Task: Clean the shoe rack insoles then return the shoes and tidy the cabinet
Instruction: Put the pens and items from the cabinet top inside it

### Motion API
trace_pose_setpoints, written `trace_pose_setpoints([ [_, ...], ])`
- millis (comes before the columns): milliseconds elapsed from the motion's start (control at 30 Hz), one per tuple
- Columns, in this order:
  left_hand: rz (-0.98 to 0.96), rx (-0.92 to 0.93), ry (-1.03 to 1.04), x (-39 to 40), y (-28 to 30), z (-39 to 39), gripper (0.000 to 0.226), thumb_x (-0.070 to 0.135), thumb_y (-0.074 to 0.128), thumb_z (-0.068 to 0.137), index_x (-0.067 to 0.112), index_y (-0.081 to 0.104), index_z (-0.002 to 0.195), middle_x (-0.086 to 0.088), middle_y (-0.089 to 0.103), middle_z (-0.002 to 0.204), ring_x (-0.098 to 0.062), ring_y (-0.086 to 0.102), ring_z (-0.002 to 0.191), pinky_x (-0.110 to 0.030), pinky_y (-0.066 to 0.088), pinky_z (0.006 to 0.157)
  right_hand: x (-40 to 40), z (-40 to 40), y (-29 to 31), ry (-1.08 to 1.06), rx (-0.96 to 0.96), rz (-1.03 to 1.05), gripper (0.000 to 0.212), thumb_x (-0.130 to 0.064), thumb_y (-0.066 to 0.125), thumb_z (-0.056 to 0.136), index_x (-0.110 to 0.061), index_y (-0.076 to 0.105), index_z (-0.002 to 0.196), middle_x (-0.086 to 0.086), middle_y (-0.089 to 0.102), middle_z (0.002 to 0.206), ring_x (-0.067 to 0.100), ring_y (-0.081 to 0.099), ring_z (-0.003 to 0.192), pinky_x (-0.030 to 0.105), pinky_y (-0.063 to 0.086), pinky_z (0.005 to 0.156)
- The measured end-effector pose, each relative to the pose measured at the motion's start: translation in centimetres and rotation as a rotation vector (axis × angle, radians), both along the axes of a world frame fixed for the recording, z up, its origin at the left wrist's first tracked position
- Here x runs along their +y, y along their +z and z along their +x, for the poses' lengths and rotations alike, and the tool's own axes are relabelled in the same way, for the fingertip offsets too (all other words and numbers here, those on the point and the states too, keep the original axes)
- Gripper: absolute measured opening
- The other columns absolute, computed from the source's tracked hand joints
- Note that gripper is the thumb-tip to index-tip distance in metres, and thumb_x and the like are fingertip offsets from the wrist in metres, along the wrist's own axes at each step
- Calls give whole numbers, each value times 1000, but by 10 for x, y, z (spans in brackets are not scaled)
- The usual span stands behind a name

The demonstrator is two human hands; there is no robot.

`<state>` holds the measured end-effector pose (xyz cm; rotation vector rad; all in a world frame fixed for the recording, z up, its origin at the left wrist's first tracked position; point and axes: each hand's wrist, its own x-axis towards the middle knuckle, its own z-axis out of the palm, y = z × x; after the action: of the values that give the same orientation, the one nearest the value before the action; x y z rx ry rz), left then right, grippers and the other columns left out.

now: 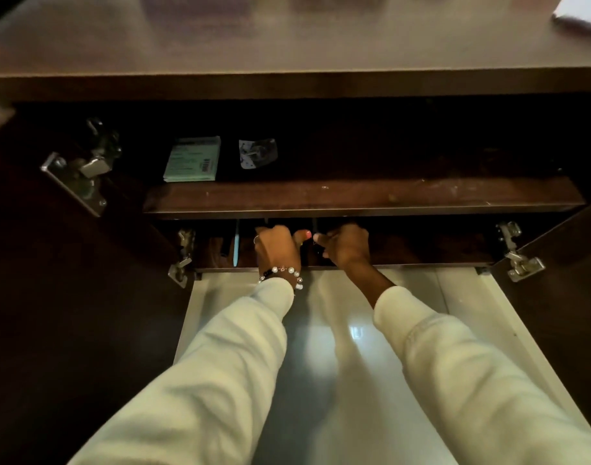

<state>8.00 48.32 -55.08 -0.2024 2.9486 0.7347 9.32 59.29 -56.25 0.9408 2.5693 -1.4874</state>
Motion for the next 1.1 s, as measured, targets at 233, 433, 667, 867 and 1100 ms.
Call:
trace_pose_setpoints([
  [233, 62, 98, -110, -21, 38, 42, 22, 24, 55, 93, 10, 70, 102, -17, 63, 110, -37, 63, 96, -38, 50, 79, 8, 57, 55, -27, 132, -65, 16, -2, 62, 86, -9, 67, 73, 9, 70, 75, 10, 60, 56, 20, 53, 49],
  [433, 445, 360, -464, -30, 128, 84, 12, 24, 66, 87, 20, 76, 91, 2, 68, 62, -14, 63, 59, -29, 52, 63, 30, 109, 160, -56, 343, -18, 20, -6, 64, 86, -18, 67, 71, 1, 67, 61, 4, 54, 41, 16, 46, 46],
  [667, 557, 703, -514, -5, 247, 76, 14, 23, 64, 88, 14, 74, 90, 0, 68, 64, -15, 65, 59, -31, 53, 61, 55, 133, 271, -129, 582, 148, 15, -16, 66, 86, -18, 70, 71, -2, 67, 57, 4, 60, 48, 18, 49, 50],
  [867, 187, 721, -505, 43, 312, 21, 21, 24, 57, 91, 14, 73, 99, -6, 73, 95, -27, 61, 93, -38, 46, 82, 106, 93, 335, -212, 591, 530, 12, -14, 64, 84, -10, 73, 91, 6, 73, 91, 21, 65, 89, 30, 49, 82],
  [1100, -159, 549, -669, 117, 339, -36, 29, 25, 56, 94, 29, 63, 122, 0, 61, 125, -28, 40, 126, -48, 32, 101, 169, 28, 354, 81, 233, 702, 33, -25, 72, 79, -6, 67, 106, 12, 67, 108, 29, 59, 104, 35, 48, 87],
])
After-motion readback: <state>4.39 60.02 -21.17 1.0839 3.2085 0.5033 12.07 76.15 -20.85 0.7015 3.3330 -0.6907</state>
